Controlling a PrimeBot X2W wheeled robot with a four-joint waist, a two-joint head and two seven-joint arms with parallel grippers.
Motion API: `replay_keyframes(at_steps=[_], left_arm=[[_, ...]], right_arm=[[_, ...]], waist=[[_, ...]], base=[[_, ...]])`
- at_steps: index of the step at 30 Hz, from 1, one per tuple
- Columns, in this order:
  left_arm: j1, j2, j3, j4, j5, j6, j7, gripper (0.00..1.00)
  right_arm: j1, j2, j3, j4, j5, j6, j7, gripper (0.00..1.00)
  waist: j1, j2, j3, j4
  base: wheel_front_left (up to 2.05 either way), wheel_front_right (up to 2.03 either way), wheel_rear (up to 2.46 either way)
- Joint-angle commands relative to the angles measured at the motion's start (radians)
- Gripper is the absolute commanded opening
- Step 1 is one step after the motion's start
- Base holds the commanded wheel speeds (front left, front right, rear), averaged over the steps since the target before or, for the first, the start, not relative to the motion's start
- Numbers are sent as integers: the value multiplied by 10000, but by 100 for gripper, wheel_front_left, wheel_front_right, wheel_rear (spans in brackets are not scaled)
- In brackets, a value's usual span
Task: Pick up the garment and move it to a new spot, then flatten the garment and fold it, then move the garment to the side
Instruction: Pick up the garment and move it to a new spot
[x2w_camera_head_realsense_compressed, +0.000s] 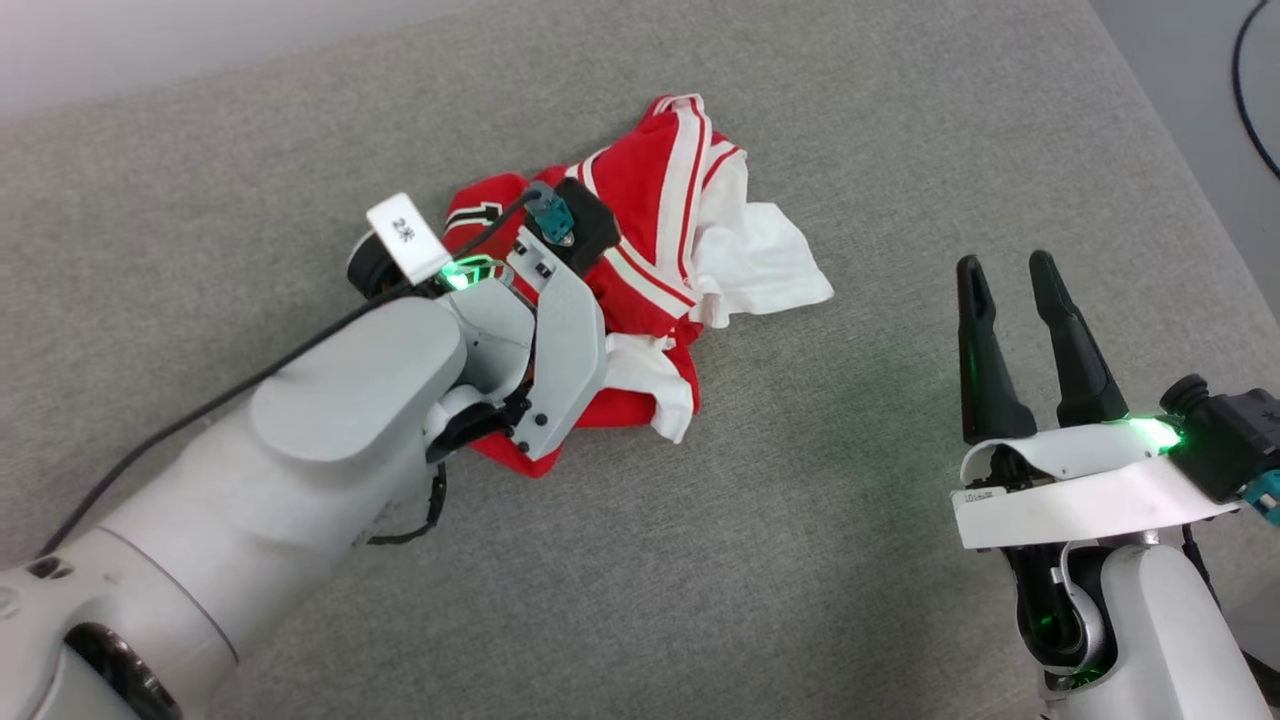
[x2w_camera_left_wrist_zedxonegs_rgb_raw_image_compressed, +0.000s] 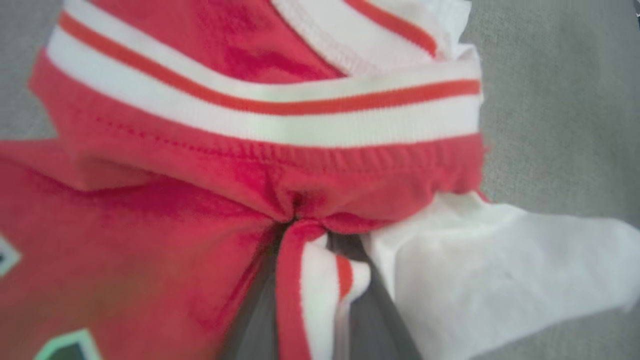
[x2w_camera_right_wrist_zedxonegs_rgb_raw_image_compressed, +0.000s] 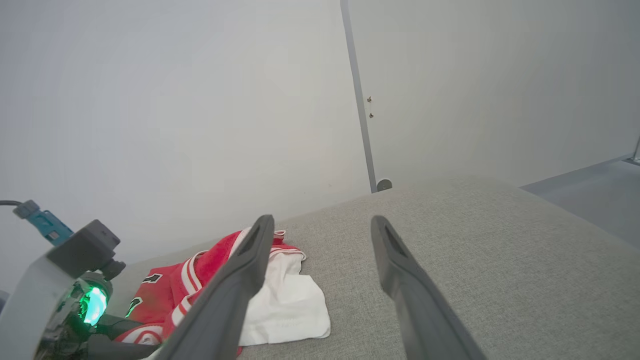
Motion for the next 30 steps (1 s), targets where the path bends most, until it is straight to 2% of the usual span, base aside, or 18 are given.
replay_keyframes(at_steps=[1, 2, 3, 11, 16, 24, 30], left_arm=[[890, 281, -464, 541, -26, 137, 140, 73], [807, 205, -441, 496, -142, 136, -99, 89], [710, 134, -417, 444, -269, 127, -346, 100], [457, -50, -235, -244, -1327, 90, -2436, 100], [892, 189, 37, -502, -1973, 90, -3824, 100], [2625, 606, 597, -144, -2848, 88, -5889, 100], [4095, 856, 1100, 206, -3329, 126, -6678, 100]], right_arm=[[52, 27, 0, 43, -106, 1, -48, 100], [85, 25, 0, 79, -187, 1, -48, 100], [124, 24, -13, 119, -271, 1, -48, 100], [396, -65, -190, 525, -1061, 1, -48, 100], [660, -348, -233, 738, -1289, 1, -48, 100], [1278, -852, -368, 1181, -1267, 1, -6, 100], [1918, -1102, -629, 1093, -1344, 1, 240, 100]], waist=[[0, 0, -180, 179], [0, 0, -275, 277], [0, 0, -384, 389], [0, 0, -1513, 1609], [0, 0, -2171, 2442], [0, 0, -3034, 3675], [0, 0, -3441, 4392]], base=[[0, 0, 0], [0, 0, 0], [0, 0, 0], [0, 0, 0], [0, 0, 0], [0, 0, 0], [0, 0, 0]])
